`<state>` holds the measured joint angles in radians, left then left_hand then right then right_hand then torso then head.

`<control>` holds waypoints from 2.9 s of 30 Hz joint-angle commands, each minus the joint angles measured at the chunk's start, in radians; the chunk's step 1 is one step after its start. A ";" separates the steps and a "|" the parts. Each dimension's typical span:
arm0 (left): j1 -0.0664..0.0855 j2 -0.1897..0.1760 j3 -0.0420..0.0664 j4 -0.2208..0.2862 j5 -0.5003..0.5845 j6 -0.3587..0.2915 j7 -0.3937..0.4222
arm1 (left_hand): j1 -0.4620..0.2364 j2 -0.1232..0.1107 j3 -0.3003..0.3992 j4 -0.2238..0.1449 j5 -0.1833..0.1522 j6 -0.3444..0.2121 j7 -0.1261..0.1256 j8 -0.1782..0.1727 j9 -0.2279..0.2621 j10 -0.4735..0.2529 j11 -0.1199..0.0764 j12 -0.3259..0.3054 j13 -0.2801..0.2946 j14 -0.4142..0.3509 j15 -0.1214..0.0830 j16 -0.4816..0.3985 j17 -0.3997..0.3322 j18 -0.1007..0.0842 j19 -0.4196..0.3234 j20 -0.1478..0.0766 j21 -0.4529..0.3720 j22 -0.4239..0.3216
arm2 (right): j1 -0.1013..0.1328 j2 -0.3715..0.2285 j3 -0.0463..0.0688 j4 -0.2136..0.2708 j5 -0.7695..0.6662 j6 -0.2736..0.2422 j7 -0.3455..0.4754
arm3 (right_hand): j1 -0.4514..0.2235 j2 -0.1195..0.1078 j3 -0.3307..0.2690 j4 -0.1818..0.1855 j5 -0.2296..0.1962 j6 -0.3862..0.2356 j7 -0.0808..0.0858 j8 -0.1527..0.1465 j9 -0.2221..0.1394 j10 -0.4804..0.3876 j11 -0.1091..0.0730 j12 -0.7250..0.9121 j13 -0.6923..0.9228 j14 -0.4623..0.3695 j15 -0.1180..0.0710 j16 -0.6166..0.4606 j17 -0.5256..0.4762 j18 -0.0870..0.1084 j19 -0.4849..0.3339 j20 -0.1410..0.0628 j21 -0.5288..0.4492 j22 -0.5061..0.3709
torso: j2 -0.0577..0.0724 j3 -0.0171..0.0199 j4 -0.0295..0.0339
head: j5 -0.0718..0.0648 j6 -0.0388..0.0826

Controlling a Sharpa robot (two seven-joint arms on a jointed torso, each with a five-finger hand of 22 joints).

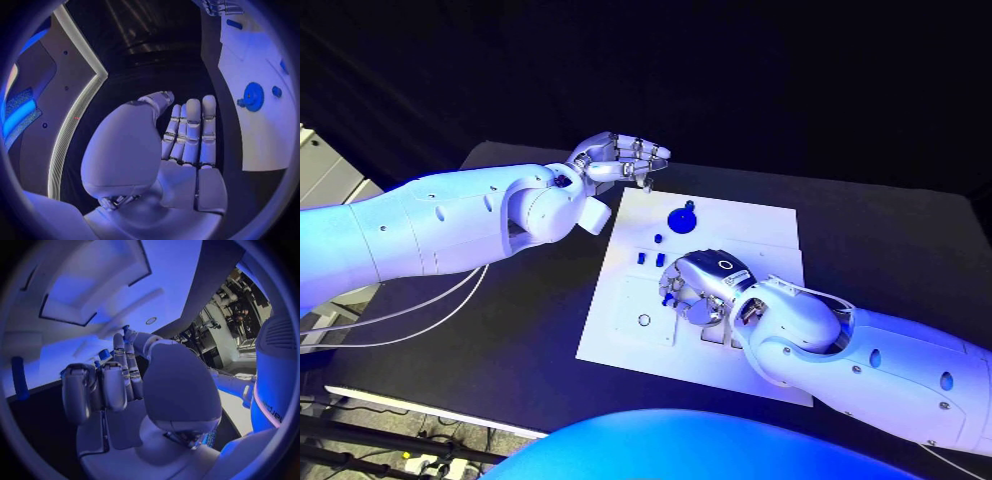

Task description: Assemble the parts on the task board

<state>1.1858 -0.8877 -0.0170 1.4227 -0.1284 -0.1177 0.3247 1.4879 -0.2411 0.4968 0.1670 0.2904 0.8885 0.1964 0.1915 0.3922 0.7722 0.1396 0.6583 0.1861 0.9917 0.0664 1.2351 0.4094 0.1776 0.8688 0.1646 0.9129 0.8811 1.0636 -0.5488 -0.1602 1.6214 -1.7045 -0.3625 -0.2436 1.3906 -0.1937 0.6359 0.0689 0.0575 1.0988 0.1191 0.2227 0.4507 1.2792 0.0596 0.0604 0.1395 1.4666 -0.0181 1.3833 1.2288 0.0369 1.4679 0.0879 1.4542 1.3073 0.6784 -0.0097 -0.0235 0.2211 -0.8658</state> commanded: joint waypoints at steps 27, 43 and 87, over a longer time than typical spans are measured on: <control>0.001 -0.001 0.001 -0.002 0.007 0.026 -0.009 | -0.011 0.004 0.003 -0.001 0.001 -0.003 0.000 0.002 0.000 -0.008 0.001 -0.007 -0.002 0.010 0.000 -0.006 -0.001 0.006 0.006 -0.002 -0.008 -0.002 | -0.002 -0.008 -0.007 -0.001 -0.008 -0.046 -0.007 | -0.071 -0.063 -0.142 -0.010 0.002 -0.117 0.009 -0.098 -0.039 -0.207 0.038 0.029 -0.063 -0.016 0.031 -0.089 -0.150 0.037 -0.033 0.025 -0.250 0.099 | 0.000 0.0008 -0.0006 | -0.006 0.005; 0.001 -0.011 0.000 0.003 0.008 0.027 -0.008 | -0.011 0.004 0.003 -0.001 0.001 -0.004 0.000 0.002 0.000 -0.010 0.001 -0.007 -0.003 0.009 0.000 -0.006 -0.002 0.006 0.006 -0.002 -0.008 -0.002 | 0.065 -0.218 0.019 0.110 0.135 -0.046 0.023 | -0.049 -0.053 -0.203 0.002 0.002 -0.101 0.008 -0.103 -0.046 -0.191 0.026 0.093 -0.053 0.016 0.022 -0.036 -0.078 0.019 0.008 0.018 -0.163 0.139 | -0.001 0.0000 -0.0014 | -0.039 0.026; 0.000 -0.012 -0.003 -0.001 0.010 0.033 -0.011 | -0.012 0.007 0.004 -0.003 0.001 -0.002 -0.001 0.005 0.001 -0.012 0.001 -0.006 -0.004 0.010 0.001 -0.006 -0.002 0.007 0.008 -0.002 -0.011 -0.004 | 0.102 -0.222 0.022 0.014 0.109 0.093 0.012 | 0.158 0.031 -0.236 0.201 0.004 -0.017 -0.005 -0.092 -0.052 -0.081 -0.005 0.143 -0.064 0.031 -0.006 0.006 -0.048 -0.001 0.052 -0.009 -0.066 0.194 | 0.001 0.0007 0.0002 | -0.051 0.027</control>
<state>1.1856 -0.9017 -0.0204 1.4208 -0.1259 -0.1039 0.3104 1.4840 -0.2371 0.4967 0.1670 0.2904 0.8885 0.1964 0.1915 0.3922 0.7649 0.1394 0.6536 0.1829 0.9916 0.0663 1.2351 0.4078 0.1776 0.8686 0.1645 0.9089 0.8779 1.1690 -0.7742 -0.1369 1.6342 -1.5766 -0.2646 -0.2291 1.5590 -0.1617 0.3966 0.2709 0.0613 1.0796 0.1147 0.1284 0.3968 1.1942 0.0587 0.2070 0.0696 1.4651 -0.0168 1.3837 1.1807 0.0449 1.4662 0.0857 1.3896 1.3073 0.6788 -0.0091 -0.0228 0.1702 -0.8385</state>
